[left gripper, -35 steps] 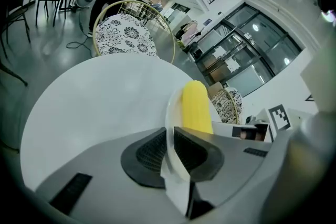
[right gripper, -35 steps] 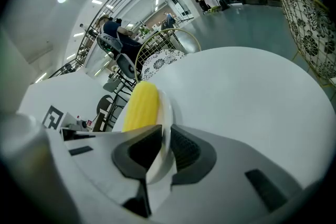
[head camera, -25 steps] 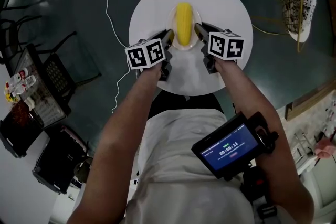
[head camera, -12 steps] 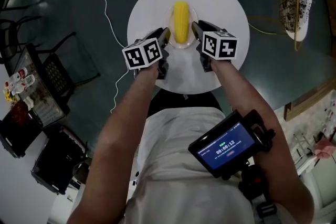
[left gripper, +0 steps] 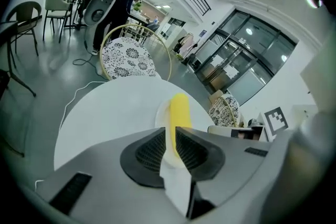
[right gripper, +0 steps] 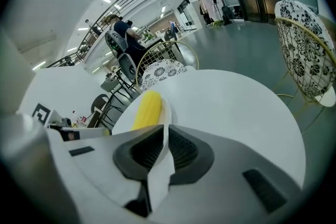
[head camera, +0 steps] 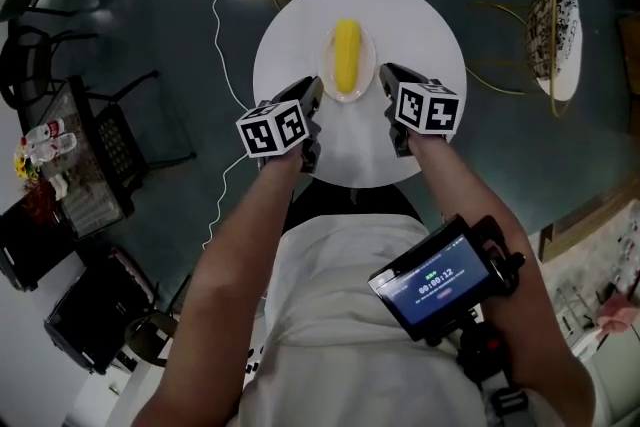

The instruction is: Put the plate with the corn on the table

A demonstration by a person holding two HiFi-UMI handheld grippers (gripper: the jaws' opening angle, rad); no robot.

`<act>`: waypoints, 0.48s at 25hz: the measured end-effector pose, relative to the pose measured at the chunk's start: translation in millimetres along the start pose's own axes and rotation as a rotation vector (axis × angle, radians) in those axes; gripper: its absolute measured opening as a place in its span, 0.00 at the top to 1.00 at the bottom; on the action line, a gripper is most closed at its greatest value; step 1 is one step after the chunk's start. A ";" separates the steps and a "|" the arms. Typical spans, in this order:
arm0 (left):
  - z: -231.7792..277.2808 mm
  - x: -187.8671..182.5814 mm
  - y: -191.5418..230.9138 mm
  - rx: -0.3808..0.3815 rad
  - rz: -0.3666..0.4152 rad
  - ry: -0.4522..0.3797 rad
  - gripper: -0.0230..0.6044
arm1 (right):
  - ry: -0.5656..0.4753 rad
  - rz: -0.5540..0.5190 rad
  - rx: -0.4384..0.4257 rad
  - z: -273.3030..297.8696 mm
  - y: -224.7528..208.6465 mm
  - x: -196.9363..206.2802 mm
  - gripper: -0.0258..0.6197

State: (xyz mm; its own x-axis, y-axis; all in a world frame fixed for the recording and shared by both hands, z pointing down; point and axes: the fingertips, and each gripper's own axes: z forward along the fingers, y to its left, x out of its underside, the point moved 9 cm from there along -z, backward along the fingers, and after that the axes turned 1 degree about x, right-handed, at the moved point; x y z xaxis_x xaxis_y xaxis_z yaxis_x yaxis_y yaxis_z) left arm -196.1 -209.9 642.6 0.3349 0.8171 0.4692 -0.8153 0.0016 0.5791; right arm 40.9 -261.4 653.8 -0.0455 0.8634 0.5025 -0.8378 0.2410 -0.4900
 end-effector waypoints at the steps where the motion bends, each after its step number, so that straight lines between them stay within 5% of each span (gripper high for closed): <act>1: -6.4 2.9 -4.6 -0.004 0.005 -0.008 0.88 | -0.005 -0.004 -0.004 -6.6 2.2 1.1 0.92; 12: -70.4 40.7 -63.4 0.064 0.118 -0.083 0.95 | -0.073 -0.046 -0.104 -84.9 23.9 12.3 0.95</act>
State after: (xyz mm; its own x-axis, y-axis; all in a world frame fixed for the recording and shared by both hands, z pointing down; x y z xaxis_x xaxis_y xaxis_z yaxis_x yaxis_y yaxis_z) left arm -164.0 -136.1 578.0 0.2787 0.7588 0.5886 -0.8203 -0.1306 0.5568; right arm 66.5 -207.3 587.8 -0.0514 0.8166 0.5750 -0.7794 0.3272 -0.5343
